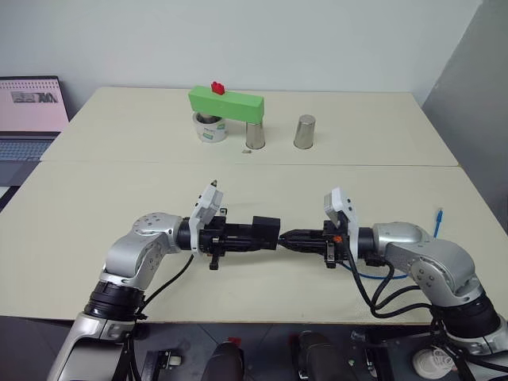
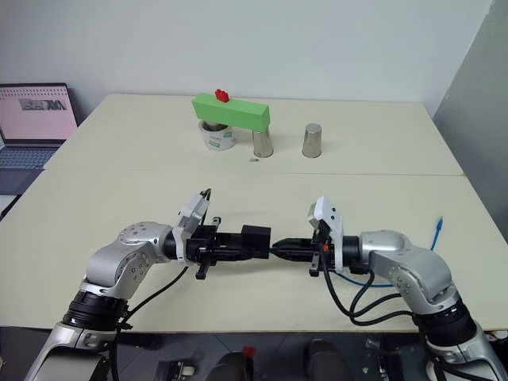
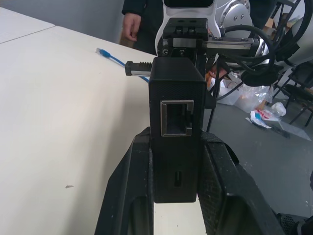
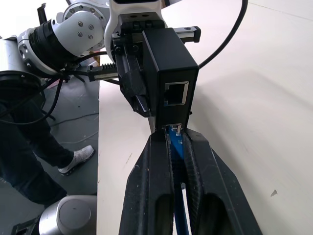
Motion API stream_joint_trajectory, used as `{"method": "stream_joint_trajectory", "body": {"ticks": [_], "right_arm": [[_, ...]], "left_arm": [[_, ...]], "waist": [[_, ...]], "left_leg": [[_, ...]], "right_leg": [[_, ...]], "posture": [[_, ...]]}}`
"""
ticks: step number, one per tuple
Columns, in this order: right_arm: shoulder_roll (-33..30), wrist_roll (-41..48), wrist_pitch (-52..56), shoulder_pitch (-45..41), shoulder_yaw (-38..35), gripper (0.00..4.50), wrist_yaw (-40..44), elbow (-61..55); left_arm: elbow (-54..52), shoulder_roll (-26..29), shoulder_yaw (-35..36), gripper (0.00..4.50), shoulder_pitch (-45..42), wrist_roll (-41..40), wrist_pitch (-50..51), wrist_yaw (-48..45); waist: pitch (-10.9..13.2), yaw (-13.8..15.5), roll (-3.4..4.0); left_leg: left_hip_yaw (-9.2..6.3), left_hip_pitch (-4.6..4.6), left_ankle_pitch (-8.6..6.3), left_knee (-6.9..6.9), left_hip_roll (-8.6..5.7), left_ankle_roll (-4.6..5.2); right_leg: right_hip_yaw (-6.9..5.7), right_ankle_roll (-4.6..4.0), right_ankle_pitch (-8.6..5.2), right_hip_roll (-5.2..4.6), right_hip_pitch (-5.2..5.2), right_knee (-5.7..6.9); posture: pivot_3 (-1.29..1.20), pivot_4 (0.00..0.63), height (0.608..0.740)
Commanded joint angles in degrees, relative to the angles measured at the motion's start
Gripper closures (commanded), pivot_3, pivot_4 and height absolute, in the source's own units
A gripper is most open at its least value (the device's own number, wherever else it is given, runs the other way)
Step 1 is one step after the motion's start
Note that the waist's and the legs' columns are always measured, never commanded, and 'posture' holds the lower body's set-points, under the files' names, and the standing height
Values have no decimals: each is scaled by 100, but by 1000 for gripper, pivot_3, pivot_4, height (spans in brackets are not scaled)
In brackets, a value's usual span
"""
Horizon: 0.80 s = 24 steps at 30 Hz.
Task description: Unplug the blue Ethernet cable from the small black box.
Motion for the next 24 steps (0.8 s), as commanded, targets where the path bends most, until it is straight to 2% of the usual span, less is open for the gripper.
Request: {"method": "stream_joint_trajectory", "body": {"ticks": [1, 12, 13, 15, 16, 19, 24], "right_arm": [[-6, -10, -58, -107, -109, 4479, 106, -106], [-4, 75, 92, -227, -210, 4479, 227, -6], [9, 119, 126, -222, -253, 4129, 210, -5], [-3, 245, 245, -158, -360, 3698, 170, -76], [-5, 306, 303, -124, -401, 3654, 157, -118], [6, 378, 415, -55, -467, 2937, 111, -184], [12, 291, 380, 157, -482, 2881, 86, -204]], "left_arm": [[-50, -29, 162, 3702, -50, -49, -73, -4], [-6, -38, 153, 3702, -44, 0, -104, 7], [-6, -38, 152, 3702, -44, 4, -105, 11], [-8, -42, 163, 3702, -34, 1, -102, 27], [-12, -45, 168, 3702, -28, -5, -99, 30], [-16, -49, 170, 3702, -23, -15, -97, 32], [-19, -35, 170, 3702, -26, -51, -44, 2]], "waist": [[0, 0, 0], [0, -1, 0], [0, -1, 0], [0, 0, 0], [0, 0, 0], [0, 0, 0], [0, 0, 0]], "left_leg": [[0, 0, 0, 0, 0, 0], [0, 0, 0, 0, 0, 0], [1, 0, 0, 0, 0, 0], [0, -1, 0, 0, 0, 0], [0, -1, 0, 0, 0, 0], [0, 0, 0, 0, 0, 0], [1, 0, 0, -1, 0, 0]], "right_leg": [[0, 0, 0, 0, 0, 0], [0, 0, 0, 0, 0, 0], [0, 0, 0, 0, 0, 0], [0, 0, 0, 0, 0, 0], [0, 0, 0, 0, 0, 0], [0, 0, 0, 0, 0, 0], [1, 0, 0, 0, 0, -1]], "posture": [[0, 150, 740], [0, 150, 740], [0, 150, 740], [0, 150, 740], [0, 150, 740], [0, 150, 740], [0, 150, 740]]}}
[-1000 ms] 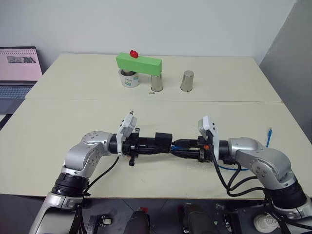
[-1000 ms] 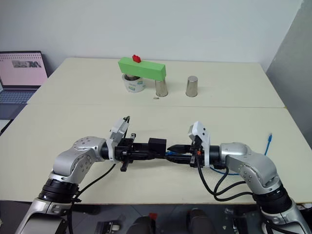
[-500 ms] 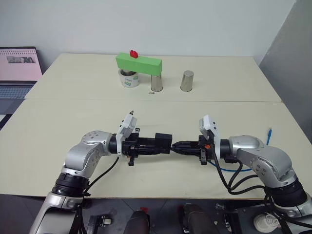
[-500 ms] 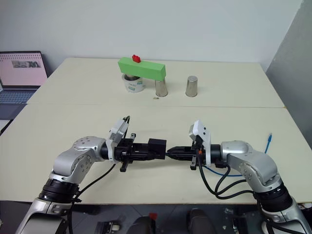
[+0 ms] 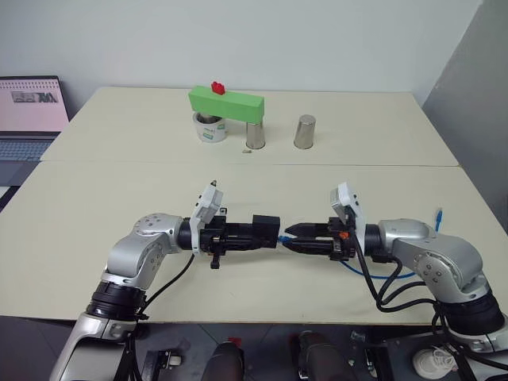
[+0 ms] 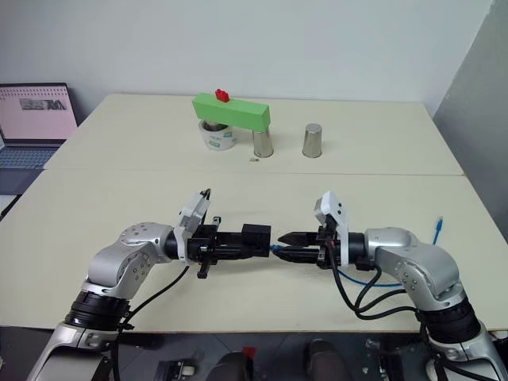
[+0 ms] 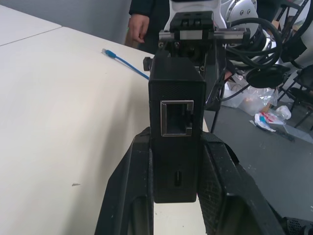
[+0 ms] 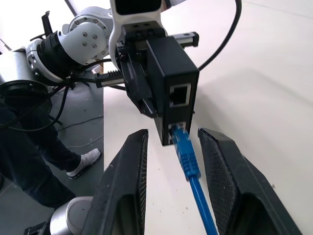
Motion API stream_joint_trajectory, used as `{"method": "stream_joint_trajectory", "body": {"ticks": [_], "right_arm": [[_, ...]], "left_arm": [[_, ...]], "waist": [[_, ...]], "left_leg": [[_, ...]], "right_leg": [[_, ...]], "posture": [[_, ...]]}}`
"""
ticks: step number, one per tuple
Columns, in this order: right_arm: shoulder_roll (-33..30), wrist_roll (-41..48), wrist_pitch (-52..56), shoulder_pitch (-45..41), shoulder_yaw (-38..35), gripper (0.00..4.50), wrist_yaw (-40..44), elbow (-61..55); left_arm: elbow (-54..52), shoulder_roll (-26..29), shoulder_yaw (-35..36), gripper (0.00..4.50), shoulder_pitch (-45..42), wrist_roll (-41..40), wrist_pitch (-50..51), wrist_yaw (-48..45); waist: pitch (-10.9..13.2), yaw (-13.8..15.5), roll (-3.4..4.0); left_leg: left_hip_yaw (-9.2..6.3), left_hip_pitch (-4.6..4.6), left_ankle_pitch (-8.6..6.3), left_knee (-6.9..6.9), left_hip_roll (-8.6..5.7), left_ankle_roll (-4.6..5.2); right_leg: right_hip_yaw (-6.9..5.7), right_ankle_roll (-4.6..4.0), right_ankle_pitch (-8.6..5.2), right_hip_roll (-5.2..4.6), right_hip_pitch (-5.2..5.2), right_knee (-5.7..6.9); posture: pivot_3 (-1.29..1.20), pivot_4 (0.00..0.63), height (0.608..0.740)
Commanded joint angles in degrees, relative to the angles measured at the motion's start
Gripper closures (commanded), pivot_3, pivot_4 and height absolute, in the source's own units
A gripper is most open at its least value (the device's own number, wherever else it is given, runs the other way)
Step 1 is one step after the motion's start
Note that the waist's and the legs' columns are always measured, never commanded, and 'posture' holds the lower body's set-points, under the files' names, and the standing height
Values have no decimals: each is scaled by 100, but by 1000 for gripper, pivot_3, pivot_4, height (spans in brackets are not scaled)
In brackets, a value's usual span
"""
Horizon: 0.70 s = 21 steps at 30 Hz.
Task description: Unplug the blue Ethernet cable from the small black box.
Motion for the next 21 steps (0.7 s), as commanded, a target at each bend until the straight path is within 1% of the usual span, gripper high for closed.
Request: {"method": "stream_joint_trajectory", "body": {"ticks": [1, 13, 21], "right_arm": [[3, 74, -59, 76, -128, 2881, 1, -215], [255, -128, -171, -24, 32, 2881, -62, -26], [262, -371, -245, -62, 180, 2881, -17, 25]], "left_arm": [[-110, 24, 153, 3702, -26, -85, 11, -42], [-175, 13, 133, 3702, -55, -81, 93, -23], [-251, 30, 127, 3702, -31, -86, 116, -7]], "waist": [[0, 0, 0], [0, -3, 0], [0, -5, 0]], "left_leg": [[0, 0, 0, 0, 0, 0], [0, 0, 0, 0, 0, 0], [0, 0, 0, 0, 0, 0]], "right_leg": [[0, 0, 0, 0, 0, 0], [0, 0, 0, 0, 0, 0], [0, 0, 0, 0, -1, -1]], "posture": [[0, 150, 740], [0, 150, 740], [0, 150, 740]]}}
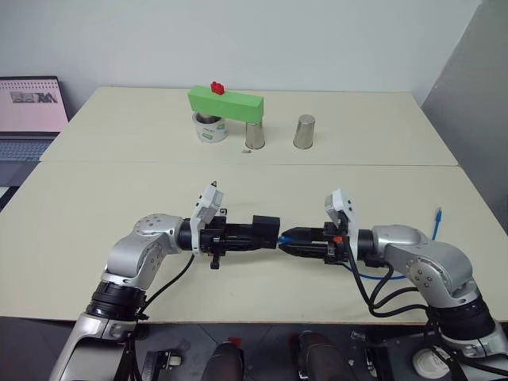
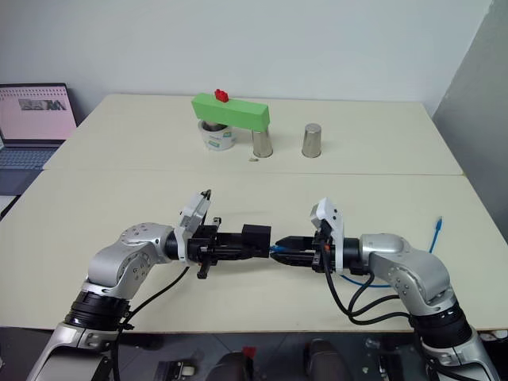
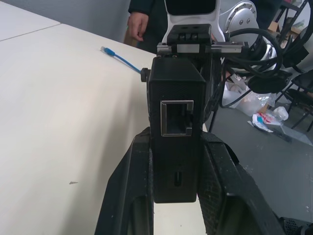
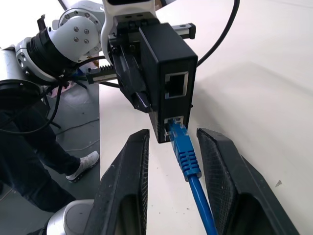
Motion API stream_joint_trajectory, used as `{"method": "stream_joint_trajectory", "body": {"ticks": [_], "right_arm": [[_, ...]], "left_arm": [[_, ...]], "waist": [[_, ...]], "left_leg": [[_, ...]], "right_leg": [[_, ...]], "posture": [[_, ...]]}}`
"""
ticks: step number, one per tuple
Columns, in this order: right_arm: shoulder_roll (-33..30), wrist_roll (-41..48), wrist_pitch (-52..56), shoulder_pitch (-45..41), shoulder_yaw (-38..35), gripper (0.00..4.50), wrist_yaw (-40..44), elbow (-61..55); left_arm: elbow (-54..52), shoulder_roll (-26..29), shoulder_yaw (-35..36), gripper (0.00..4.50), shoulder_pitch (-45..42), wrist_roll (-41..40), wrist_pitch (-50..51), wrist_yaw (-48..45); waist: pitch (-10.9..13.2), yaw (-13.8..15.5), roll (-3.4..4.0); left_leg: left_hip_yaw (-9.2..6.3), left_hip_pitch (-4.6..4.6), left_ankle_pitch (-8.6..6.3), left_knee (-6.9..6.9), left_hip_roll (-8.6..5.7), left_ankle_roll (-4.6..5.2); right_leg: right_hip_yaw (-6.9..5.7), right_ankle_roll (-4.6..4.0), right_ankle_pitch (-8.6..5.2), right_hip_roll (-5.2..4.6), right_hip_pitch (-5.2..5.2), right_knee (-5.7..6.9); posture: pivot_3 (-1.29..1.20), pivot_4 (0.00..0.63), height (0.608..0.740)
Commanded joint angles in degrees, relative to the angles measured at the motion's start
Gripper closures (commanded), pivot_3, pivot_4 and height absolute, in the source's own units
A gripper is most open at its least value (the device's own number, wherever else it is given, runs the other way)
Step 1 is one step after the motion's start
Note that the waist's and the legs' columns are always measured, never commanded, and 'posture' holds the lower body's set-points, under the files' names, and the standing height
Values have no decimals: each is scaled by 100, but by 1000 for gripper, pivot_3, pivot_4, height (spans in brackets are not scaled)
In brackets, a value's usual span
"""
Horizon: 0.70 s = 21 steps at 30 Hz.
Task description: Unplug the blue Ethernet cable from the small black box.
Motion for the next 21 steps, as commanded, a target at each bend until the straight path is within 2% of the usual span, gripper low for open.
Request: {"method": "stream_joint_trajectory", "body": {"ticks": [1, 21], "right_arm": [[-24, -86, -111, -106, 11, 2881, 48, -99], [-18, -40, -46, -156, -102, 2881, 145, -19]], "left_arm": [[-247, 29, 129, 3702, -29, -88, 19, -6], [-305, 38, 129, 3702, -10, -48, 38, 20]], "waist": [[0, 0, 0], [0, 0, 0]], "left_leg": [[0, 0, 0, 0, 0, 0], [0, 0, 0, 0, 0, 0]], "right_leg": [[0, 0, 0, 0, 0, 0], [0, 0, 0, 0, 0, 0]], "posture": [[0, 150, 740], [0, 150, 740]]}}
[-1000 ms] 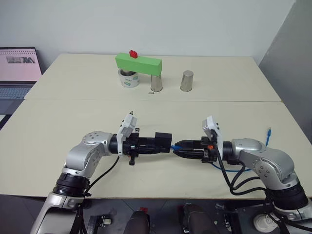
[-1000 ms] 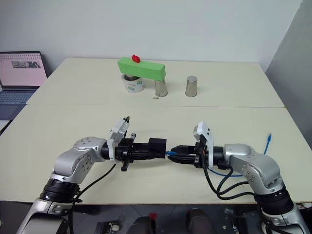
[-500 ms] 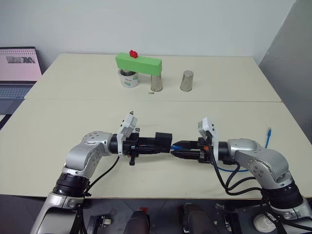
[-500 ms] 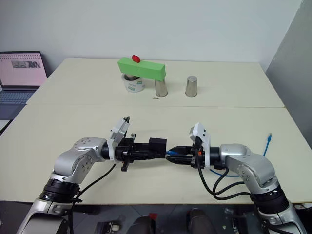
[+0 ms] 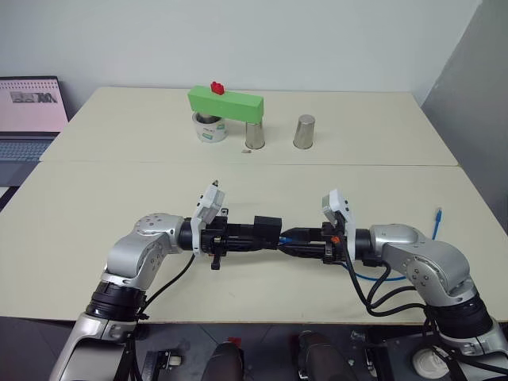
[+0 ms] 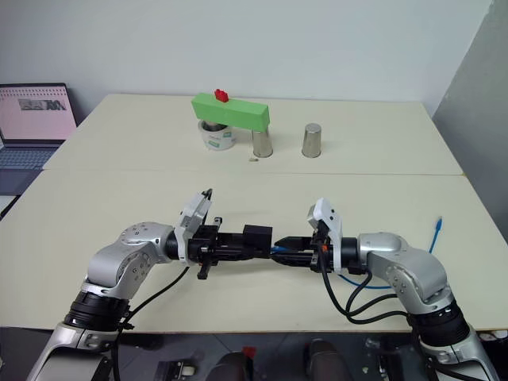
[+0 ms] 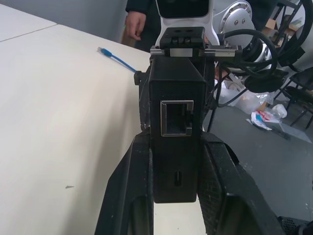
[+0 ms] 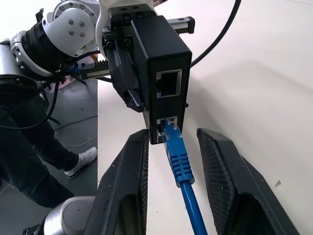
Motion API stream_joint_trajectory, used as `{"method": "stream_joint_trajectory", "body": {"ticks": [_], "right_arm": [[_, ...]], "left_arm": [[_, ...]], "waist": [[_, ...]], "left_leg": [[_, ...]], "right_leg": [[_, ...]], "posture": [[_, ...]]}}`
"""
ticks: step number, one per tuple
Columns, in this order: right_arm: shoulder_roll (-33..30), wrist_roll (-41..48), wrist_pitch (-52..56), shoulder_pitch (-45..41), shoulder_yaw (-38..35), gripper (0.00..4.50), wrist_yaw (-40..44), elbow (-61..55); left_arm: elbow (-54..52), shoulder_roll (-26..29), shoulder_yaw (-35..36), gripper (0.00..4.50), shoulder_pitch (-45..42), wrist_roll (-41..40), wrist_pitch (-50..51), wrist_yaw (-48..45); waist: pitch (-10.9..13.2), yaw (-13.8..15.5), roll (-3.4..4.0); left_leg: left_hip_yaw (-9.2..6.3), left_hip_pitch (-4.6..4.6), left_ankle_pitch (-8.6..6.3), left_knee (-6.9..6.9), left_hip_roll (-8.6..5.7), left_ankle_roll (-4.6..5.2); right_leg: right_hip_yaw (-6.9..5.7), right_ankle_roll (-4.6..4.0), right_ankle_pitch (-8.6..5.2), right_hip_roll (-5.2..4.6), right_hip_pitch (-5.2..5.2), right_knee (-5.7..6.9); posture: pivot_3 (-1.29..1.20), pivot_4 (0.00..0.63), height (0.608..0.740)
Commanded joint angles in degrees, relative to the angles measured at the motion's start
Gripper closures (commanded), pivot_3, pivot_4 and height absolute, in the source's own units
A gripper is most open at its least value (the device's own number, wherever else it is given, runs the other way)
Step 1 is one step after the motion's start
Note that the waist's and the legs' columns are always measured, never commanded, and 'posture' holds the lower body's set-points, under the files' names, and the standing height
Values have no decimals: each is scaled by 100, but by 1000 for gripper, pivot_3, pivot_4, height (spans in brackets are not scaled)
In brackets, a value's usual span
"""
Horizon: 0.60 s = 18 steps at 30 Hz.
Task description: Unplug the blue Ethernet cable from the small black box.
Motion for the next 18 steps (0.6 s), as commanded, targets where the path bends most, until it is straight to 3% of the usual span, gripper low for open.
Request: {"method": "stream_joint_trajectory", "body": {"ticks": [1, 8, 18], "right_arm": [[-21, 68, -58, -77, -131, 3061, 71, -68], [-63, 114, -13, -88, -188, 4356, 153, -58], [-128, 105, 65, -139, -200, 4427, 245, -42]], "left_arm": [[-167, 40, 126, 3702, -13, -46, -39, -5], [-151, 117, 92, 3702, 8, 0, -79, -69], [-186, 303, 12, 3702, 126, 142, -132, -168]], "waist": [[0, 1, 0], [0, -1, 0], [0, 0, 0]], "left_leg": [[0, 0, 0, 0, 0, 0], [0, -1, 0, 0, 0, 0], [1, -1, 0, -1, 0, 0]], "right_leg": [[0, 0, 0, 0, 0, 0], [0, 0, 0, 0, -1, -1], [1, 0, 0, 0, -1, -1]], "posture": [[0, 150, 740], [0, 150, 740], [0, 150, 740]]}}
